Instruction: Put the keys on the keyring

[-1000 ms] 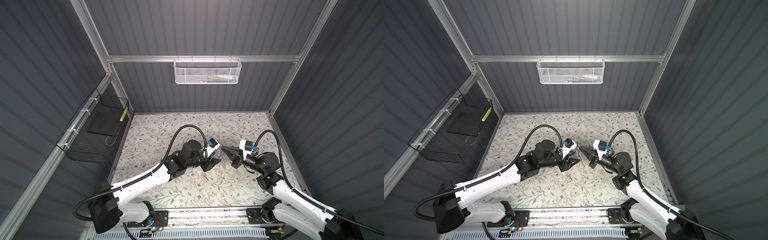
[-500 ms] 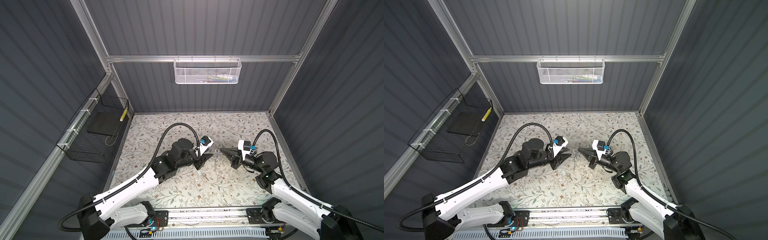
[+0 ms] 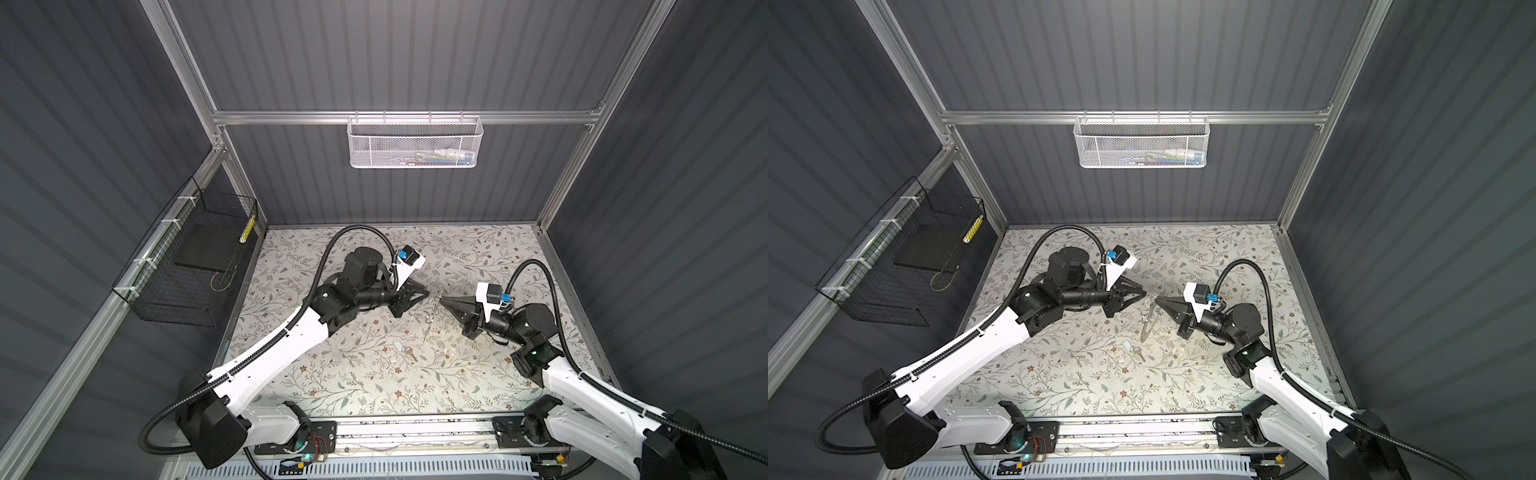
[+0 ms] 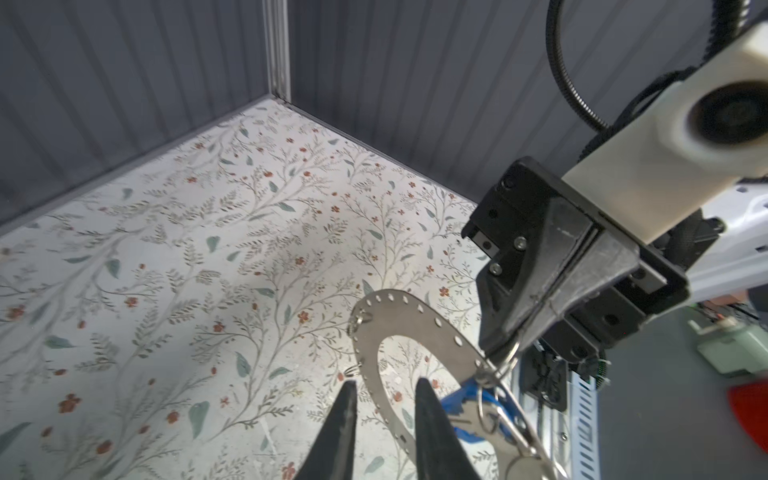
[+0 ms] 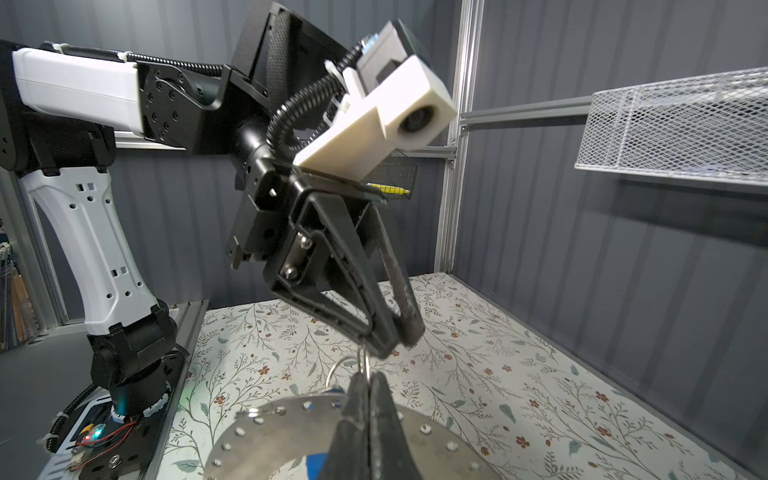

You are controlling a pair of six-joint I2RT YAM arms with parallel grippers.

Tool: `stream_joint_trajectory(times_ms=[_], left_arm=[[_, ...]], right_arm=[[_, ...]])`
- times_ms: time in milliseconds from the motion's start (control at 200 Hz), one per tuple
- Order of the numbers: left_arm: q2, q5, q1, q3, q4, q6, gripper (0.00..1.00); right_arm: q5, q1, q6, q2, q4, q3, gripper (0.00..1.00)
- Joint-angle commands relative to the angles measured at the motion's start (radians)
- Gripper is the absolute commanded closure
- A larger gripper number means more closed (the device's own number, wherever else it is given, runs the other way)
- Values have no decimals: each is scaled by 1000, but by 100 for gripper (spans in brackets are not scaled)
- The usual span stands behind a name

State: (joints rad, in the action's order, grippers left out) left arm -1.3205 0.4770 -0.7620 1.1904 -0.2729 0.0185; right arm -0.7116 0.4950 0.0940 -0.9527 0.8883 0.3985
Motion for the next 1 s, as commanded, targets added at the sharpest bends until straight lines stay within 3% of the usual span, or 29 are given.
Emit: stream_joint_trajectory(times_ms=[0,190,625,995], left_arm=[[-11,105,3,38,-31,29,72],[25,40,10,29,-58,22,59],[40,106,15,7,-30,91,61],[78,-4,18,5,-53,89,54]], right_arm=[[-8,-4,-16,9,47,5,100],[-7,-5,-29,9,34,5,100],[-34,-6,-35,-9,69,3,100],[-32,-6,-69,9,23,5,100]])
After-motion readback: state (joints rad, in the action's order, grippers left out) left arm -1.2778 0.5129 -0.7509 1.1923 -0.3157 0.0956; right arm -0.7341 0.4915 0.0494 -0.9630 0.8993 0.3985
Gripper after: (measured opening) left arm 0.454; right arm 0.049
